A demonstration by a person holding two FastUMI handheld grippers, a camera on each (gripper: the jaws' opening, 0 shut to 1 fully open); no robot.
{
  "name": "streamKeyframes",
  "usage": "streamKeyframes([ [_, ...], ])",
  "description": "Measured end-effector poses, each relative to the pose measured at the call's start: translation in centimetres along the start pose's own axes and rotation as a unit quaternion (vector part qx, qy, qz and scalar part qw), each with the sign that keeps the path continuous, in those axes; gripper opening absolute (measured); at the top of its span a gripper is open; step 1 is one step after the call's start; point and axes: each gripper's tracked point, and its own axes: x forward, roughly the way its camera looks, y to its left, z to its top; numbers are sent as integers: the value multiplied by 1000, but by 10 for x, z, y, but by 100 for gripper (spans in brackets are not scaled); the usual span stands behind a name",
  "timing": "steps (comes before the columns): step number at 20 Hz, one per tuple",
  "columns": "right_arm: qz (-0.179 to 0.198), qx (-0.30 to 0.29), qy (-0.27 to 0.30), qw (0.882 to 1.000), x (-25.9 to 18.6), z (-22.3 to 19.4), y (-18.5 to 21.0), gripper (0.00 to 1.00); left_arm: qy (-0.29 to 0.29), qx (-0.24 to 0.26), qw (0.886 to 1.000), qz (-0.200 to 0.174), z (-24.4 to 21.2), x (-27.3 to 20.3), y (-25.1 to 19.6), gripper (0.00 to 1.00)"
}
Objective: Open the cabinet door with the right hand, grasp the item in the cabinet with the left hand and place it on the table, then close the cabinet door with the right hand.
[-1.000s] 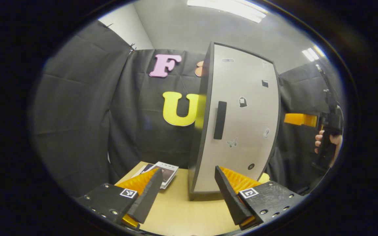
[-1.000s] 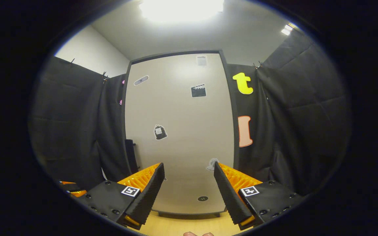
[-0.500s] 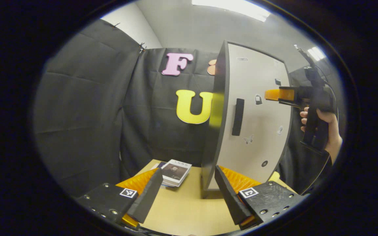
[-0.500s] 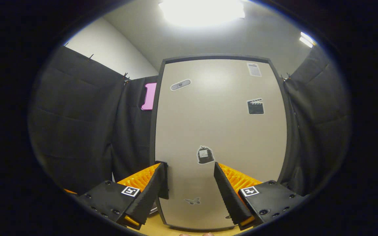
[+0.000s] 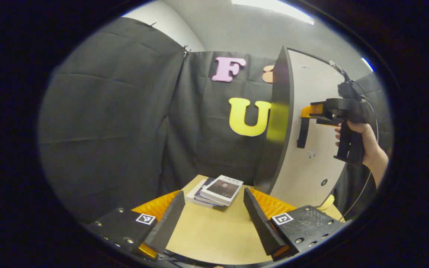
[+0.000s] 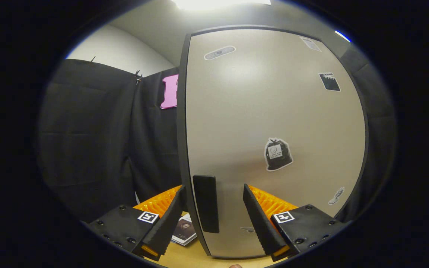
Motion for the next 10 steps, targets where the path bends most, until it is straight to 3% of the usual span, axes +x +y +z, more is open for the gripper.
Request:
streamKeyframes([
  [6, -20, -4, 17, 1000, 13, -16, 3, 94, 17, -12, 1000, 18, -14, -9, 15, 96],
  [7, -18, -5, 20, 1000, 15, -19, 5, 85, 19, -12, 1000, 20, -15, -10, 15, 97],
  [8, -19, -3, 26, 999, 16, -22, 6, 69, 21, -10, 999, 23, -16, -13, 16, 97],
  [9, -10, 3, 32, 999, 18, -26, 11, 72, 21, -8, 999, 25, -17, -15, 17, 96],
  [10, 1, 16, 38, 999, 19, -29, 18, 62, 22, -7, 999, 27, -18, -18, 18, 97],
])
